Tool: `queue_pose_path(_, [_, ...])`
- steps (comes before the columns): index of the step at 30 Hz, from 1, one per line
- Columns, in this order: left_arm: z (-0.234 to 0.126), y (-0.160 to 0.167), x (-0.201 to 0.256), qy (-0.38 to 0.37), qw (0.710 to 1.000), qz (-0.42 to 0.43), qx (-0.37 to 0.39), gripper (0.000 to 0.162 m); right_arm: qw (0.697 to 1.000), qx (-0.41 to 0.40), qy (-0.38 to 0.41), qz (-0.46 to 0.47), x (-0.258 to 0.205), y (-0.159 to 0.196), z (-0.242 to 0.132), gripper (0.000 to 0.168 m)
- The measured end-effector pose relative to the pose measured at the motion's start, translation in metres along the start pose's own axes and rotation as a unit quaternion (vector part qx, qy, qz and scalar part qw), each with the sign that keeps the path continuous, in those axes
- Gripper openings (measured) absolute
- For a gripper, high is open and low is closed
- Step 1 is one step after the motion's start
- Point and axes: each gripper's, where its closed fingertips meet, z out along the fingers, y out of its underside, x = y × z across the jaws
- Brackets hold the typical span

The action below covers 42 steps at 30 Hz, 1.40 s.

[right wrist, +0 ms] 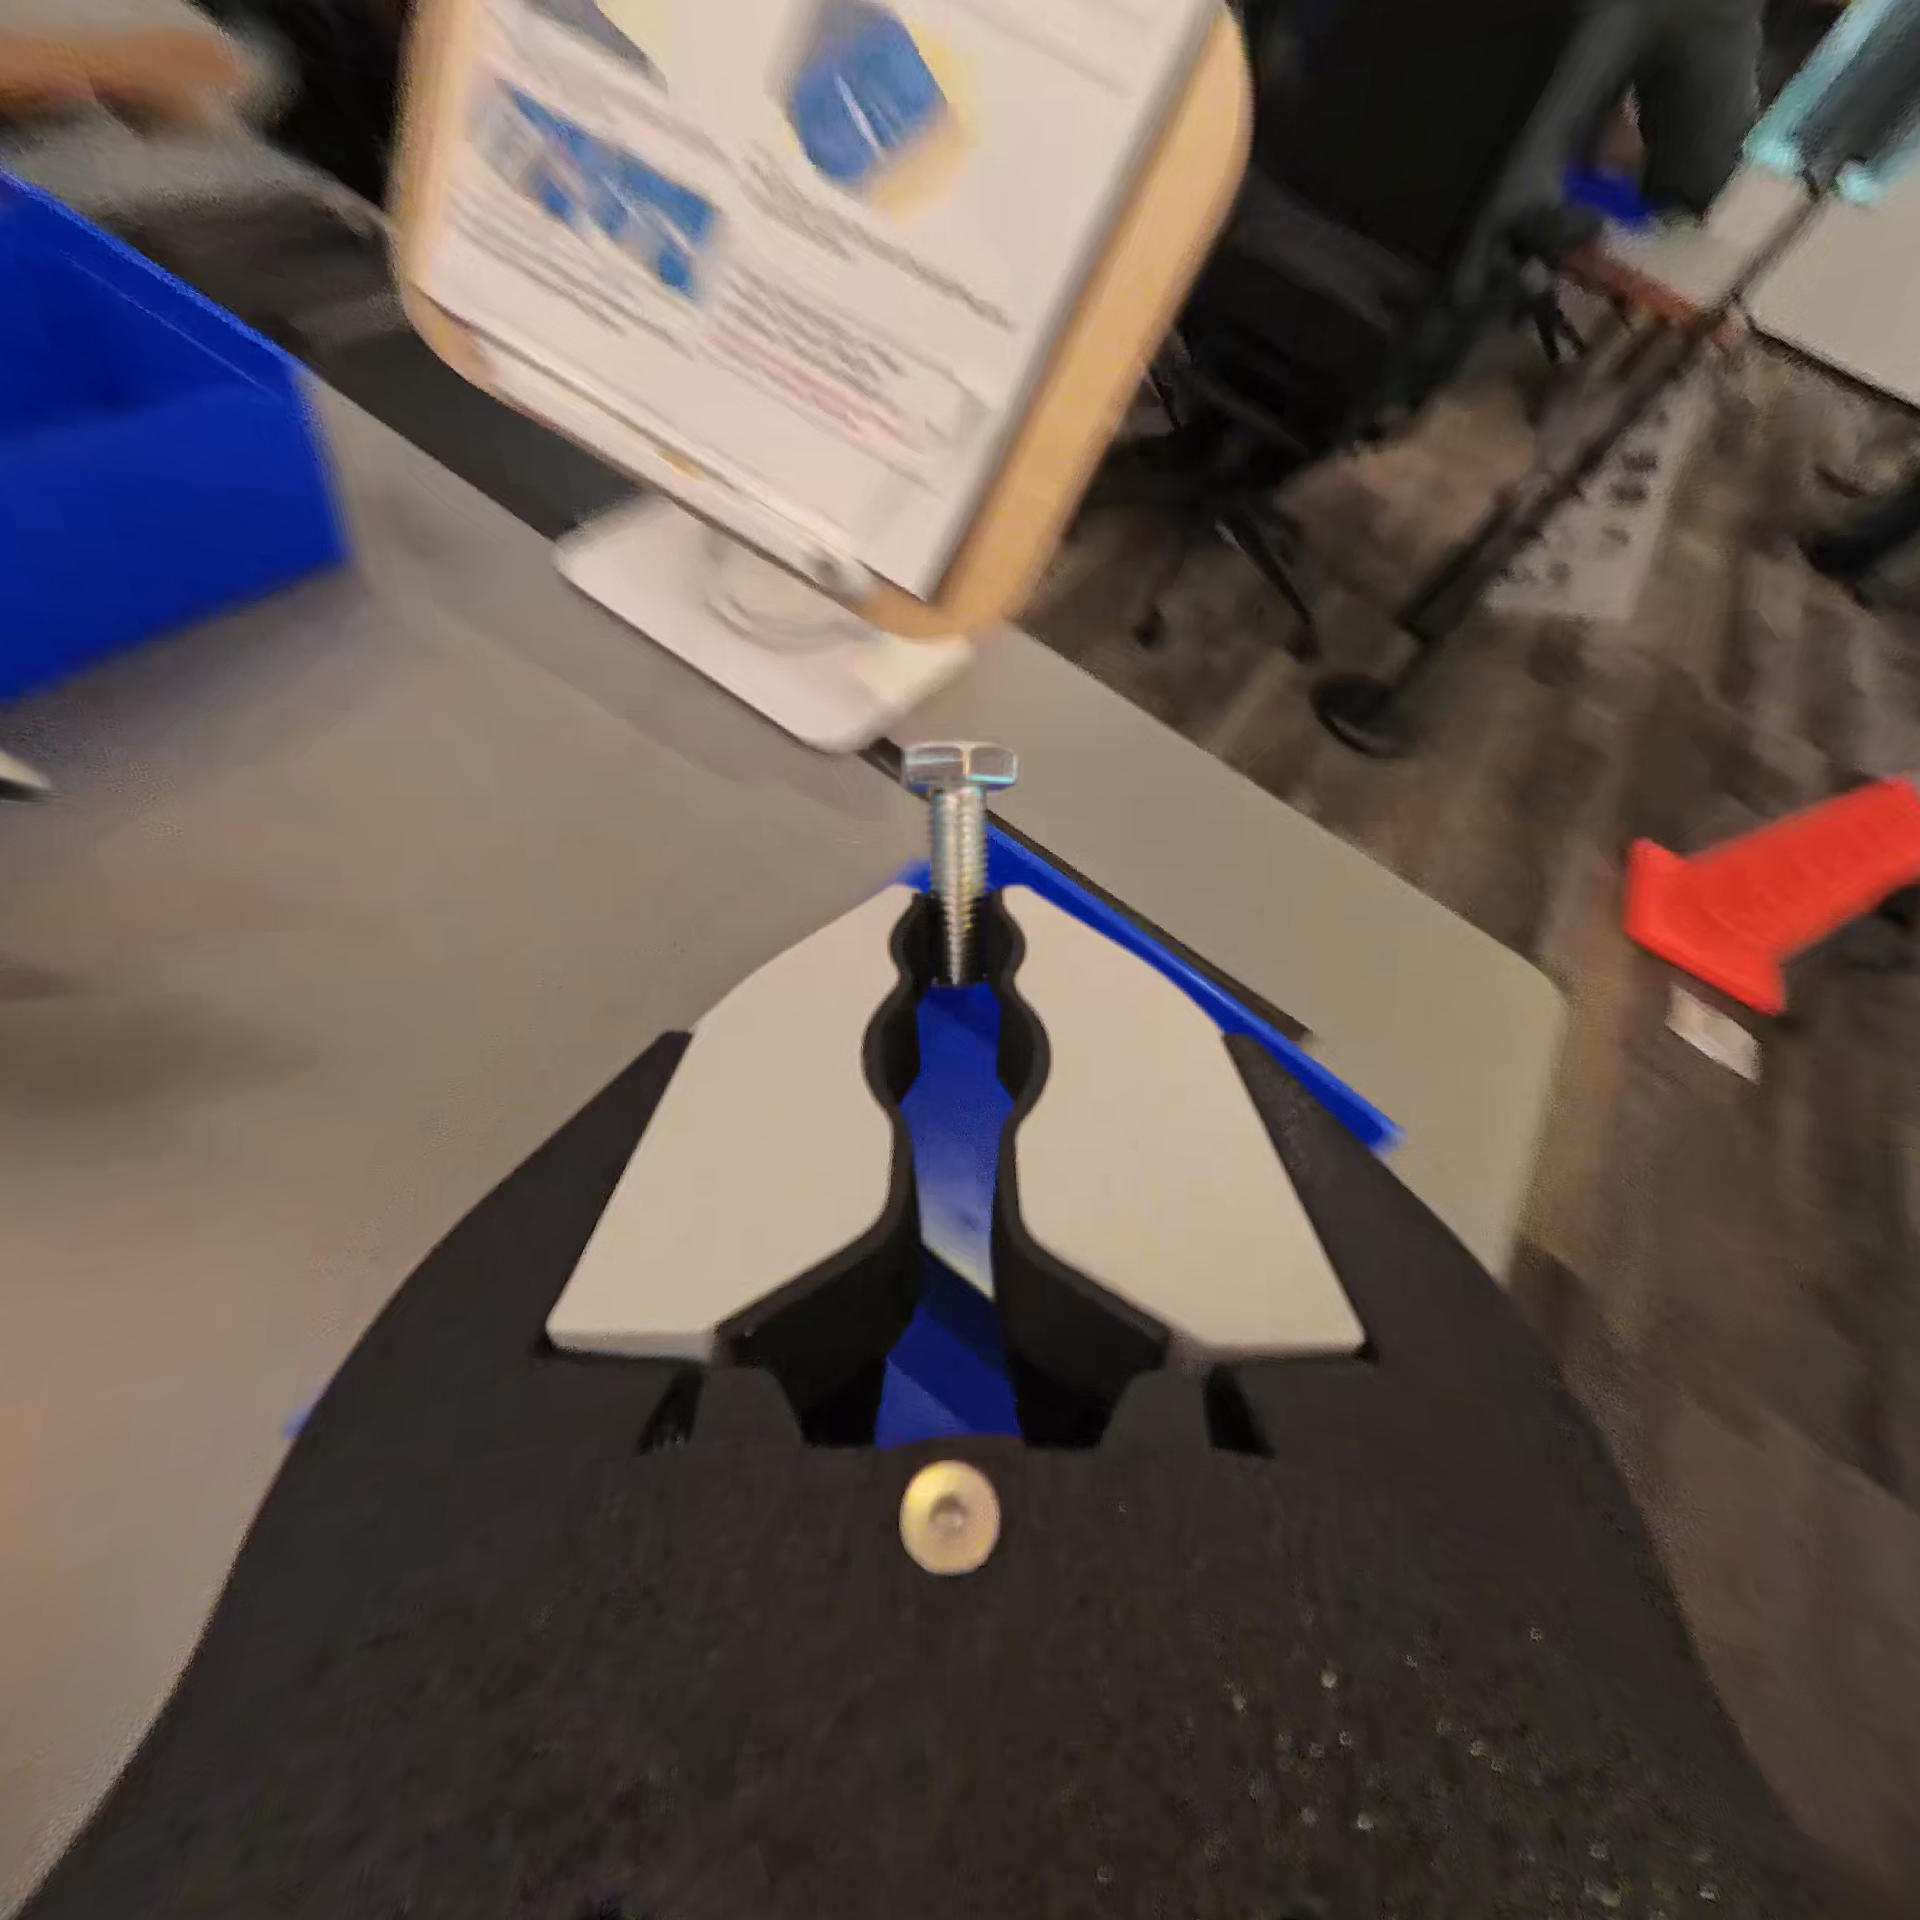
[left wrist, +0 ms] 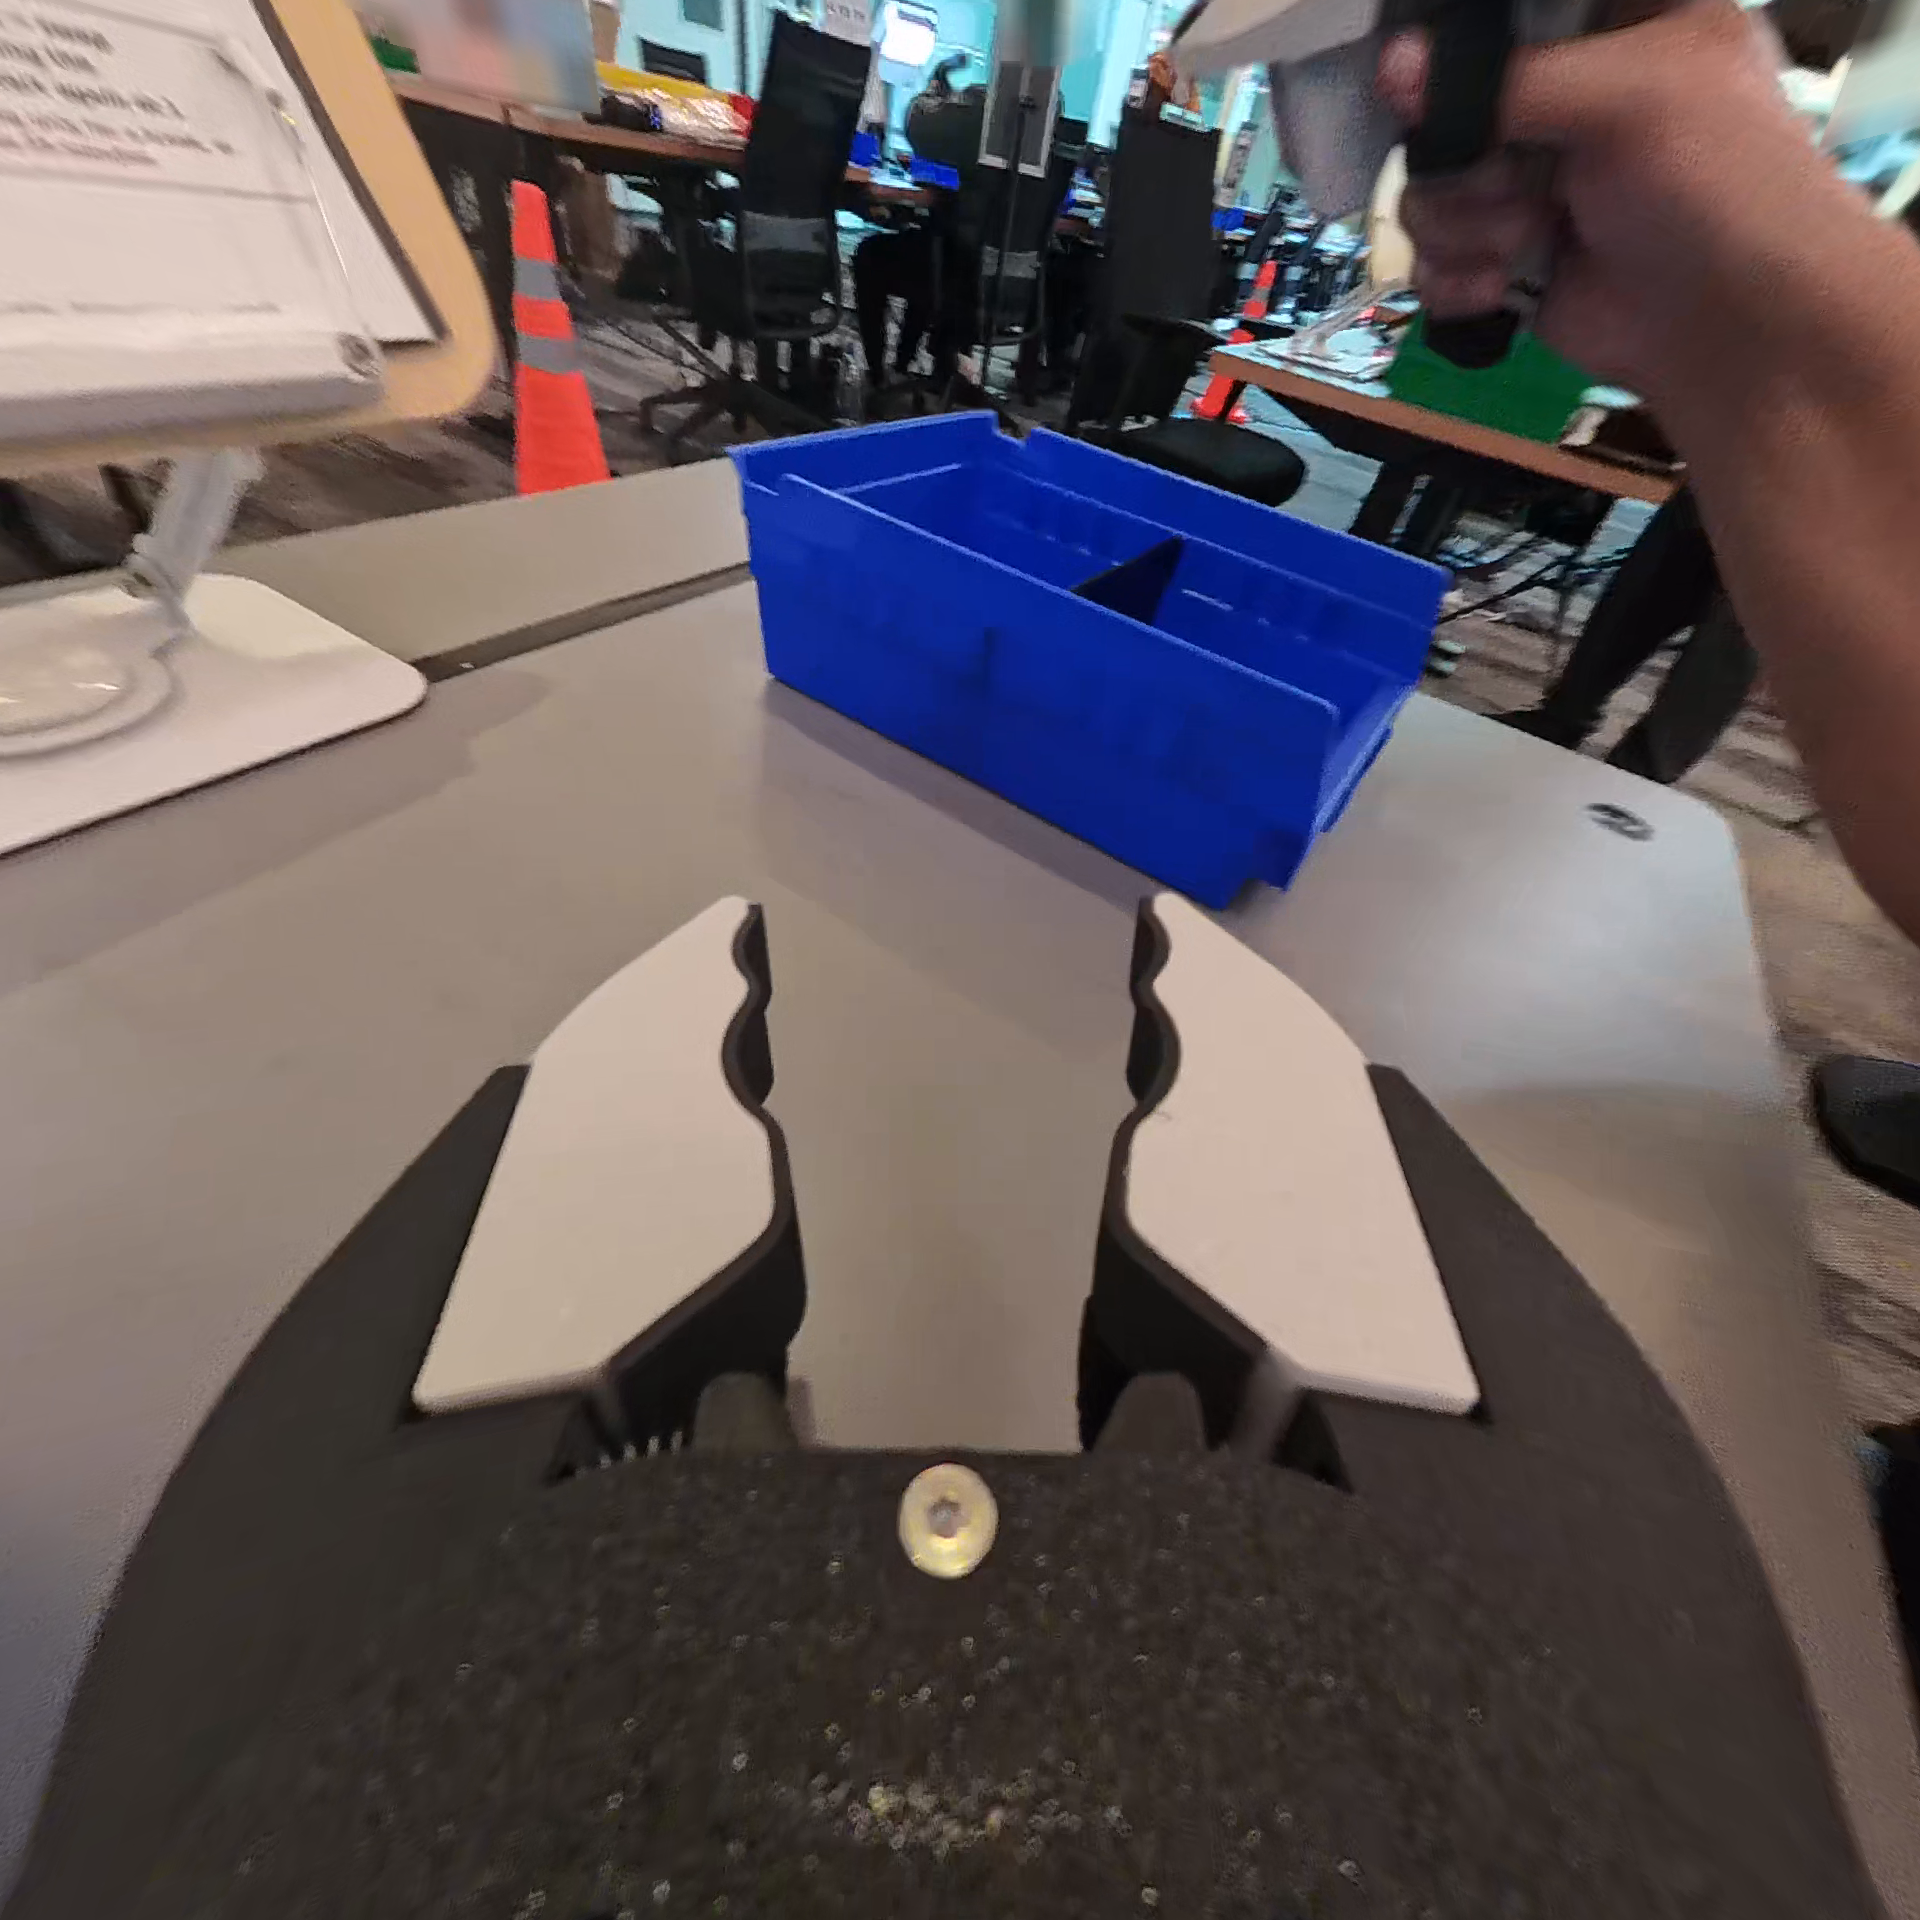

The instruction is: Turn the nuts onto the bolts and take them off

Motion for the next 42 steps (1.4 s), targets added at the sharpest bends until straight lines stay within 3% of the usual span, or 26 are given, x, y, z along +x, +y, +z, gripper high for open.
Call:
queue_pose_path(2, [-0.001,-0.001,0.0,0.018,1.0,-0.019,-0.005,0.067,0.995,-0.093,0.035,-0.012,0.041,0.025,0.015,0.009])
queue_pose_path(4, [-0.002,0.002,-0.004,0.02,0.999,-0.028,-0.01,0.066,0.977,-0.211,-0.003,0.005,0.056,0.063,0.038,0.01])
queue_pose_path(7, [0.001,0.008,-0.009,0.017,0.999,-0.024,-0.022,0.055,0.93,-0.354,-0.102,0.012,0.04,0.116,0.07,0.01])
queue_pose_path(10, [0.005,0.016,-0.006,0.017,0.999,-0.012,-0.039,0.056,0.87,-0.465,-0.149,-0.066,0.024,0.156,0.089,0.011])
queue_pose_path(15, [0.009,0.022,-0.005,0.009,0.998,-0.002,-0.055,0.065,0.822,-0.518,-0.179,-0.152,0.021,0.192,0.12,0.01])
queue_pose_path(21, [0.008,0.021,-0.009,0.0,0.998,0.001,-0.056,0.069,0.818,-0.522,-0.18,-0.16,0.032,0.215,0.128,0.011])
queue_pose_path(25, [0.01,0.026,-0.009,-0.004,0.998,0.012,-0.068,0.069,0.84,-0.493,-0.174,-0.143,0.03,0.213,0.13,0.013])
queue_pose_path(28, [0.011,0.029,-0.009,-0.004,0.997,0.009,-0.073,0.069,0.876,-0.445,-0.139,-0.123,0.036,0.198,0.126,0.036])
queue_pose_path(31, [0.01,0.028,-0.012,-0.008,0.997,0.004,-0.074,0.069,0.942,-0.32,-0.062,-0.081,0.043,0.151,0.109,0.053])
queue_pose_path(33, [0.008,0.024,-0.013,-0.008,0.998,-0.003,-0.067,0.068,0.976,-0.215,-0.017,-0.023,0.033,0.111,0.086,0.054])
queue_pose_path(35, [0.007,0.022,-0.014,-0.008,0.998,-0.006,-0.065,0.068,0.996,-0.084,-0.024,0.032,-0.004,0.064,0.062,0.054])
queue_pose_path(38, [0.006,0.02,-0.016,-0.014,0.998,-0.001,-0.061,0.067,0.987,0.087,-0.115,0.064,-0.098,0.014,0.031,0.054])
queue_pose_path(42, [0.005,0.017,-0.019,-0.021,0.998,0.007,-0.059,0.067,0.954,0.162,-0.236,0.094,-0.216,0.012,0.02,0.048])
